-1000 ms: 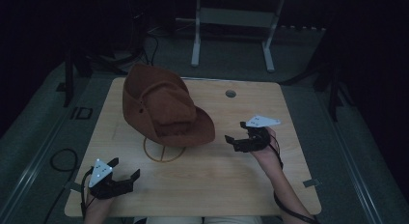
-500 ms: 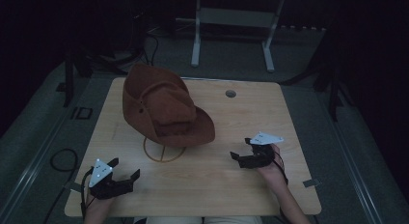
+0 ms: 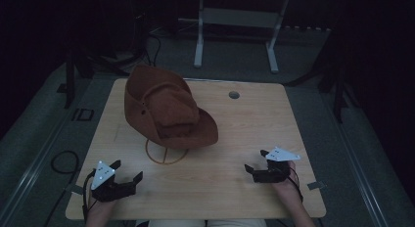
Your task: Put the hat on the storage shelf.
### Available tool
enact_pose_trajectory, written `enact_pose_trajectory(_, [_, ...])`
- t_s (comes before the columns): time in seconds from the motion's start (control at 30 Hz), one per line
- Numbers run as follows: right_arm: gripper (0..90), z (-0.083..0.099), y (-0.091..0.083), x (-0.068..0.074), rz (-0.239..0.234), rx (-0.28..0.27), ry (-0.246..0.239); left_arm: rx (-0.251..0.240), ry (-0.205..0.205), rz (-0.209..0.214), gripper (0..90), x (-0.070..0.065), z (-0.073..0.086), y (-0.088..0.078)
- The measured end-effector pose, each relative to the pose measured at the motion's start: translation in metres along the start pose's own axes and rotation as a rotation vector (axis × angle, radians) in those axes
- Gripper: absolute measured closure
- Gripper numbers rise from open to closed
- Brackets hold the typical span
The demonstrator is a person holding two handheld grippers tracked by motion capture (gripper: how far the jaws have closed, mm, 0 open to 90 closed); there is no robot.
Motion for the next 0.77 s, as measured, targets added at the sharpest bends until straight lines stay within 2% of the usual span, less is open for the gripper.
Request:
enact_pose_trajectory(0.13, [11.5, 0.005, -0.008, -0.003, 0.016, -0.009, 0.018, -0.001, -0.001, -0.002, 7.0, 0.0, 0.0, 0.0])
enact_pose_trajectory(0.4, [11.5, 0.016, -0.019, -0.007, 0.047, -0.006, 0.01, 0.001, 0.002, -0.002, 7.0, 0.001, 0.0, 0.0])
enact_pose_trajectory(0.57, [11.5, 0.017, -0.02, -0.012, 0.067, -0.014, 0.025, 0.003, 0.002, -0.002, 7.0, 0.001, 0.001, 0.0])
enact_pose_trajectory(0.77, [11.6, 0.018, -0.019, -0.012, 0.064, -0.01, 0.019, 0.006, 0.004, -0.003, 7.0, 0.001, 0.001, 0.0])
Point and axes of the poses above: each handheld gripper's, and its own axes: y roughly forward along the jaws, z roughly out of its underside, x roughly to its left, the point moved 7 cm from there along y, roughly forward along the jaws, and after that the axes turned 13 degrees about z, right-handed, at the moved point
